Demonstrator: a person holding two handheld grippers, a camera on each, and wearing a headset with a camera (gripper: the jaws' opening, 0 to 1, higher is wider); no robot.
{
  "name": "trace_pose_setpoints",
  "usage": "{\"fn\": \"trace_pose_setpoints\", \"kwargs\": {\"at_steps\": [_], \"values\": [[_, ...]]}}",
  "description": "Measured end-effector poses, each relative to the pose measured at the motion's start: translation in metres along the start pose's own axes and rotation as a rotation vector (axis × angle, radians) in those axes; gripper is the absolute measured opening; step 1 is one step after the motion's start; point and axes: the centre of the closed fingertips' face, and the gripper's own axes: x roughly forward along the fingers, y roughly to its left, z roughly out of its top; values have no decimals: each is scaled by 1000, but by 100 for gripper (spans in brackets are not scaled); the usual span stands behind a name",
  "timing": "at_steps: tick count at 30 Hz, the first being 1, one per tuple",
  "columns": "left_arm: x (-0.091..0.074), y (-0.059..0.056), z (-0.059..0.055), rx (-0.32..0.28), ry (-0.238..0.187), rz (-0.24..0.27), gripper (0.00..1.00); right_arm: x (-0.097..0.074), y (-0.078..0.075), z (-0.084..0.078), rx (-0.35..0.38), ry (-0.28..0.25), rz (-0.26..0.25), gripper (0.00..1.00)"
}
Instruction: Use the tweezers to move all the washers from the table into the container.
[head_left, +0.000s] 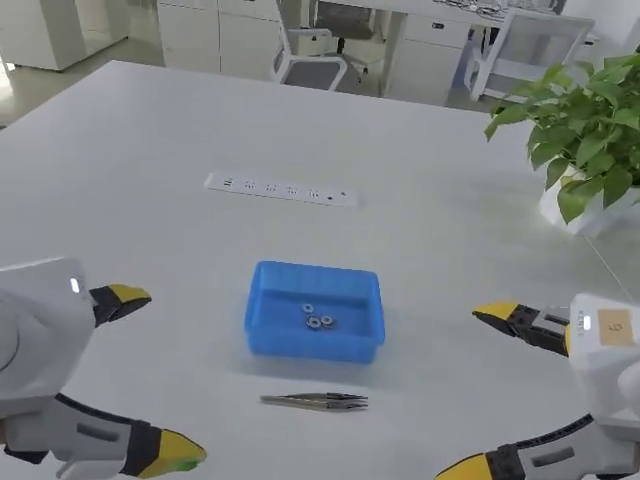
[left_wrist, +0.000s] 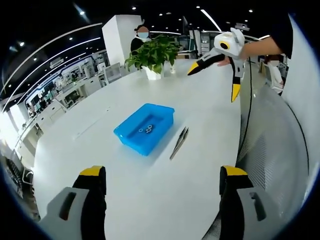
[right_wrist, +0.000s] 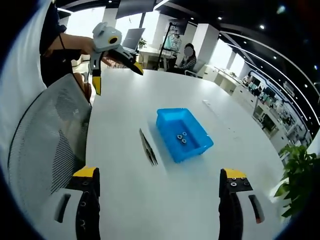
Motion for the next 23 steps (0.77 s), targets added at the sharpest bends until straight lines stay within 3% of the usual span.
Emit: {"fn": "trace_pose_setpoints", "kwargs": {"at_steps": [6, 9, 15, 19, 23], "values": [[-10, -4, 4, -10, -12, 8, 100, -4, -7, -7, 16, 7, -21, 100], [-14, 2, -4, -11, 32, 51, 100, -5, -8, -8, 34, 10, -25, 100], [-18, 0, -1, -4, 39, 38, 100, -10, -8, -8, 56, -10, -36, 100], [-18, -4, -8, 58, 106, 5, 100, -11, -6, -11, 80, -12, -38, 100], [-18, -6, -2, 68, 89, -3, 100, -13, 0, -11, 102, -29, -33, 100]]}}
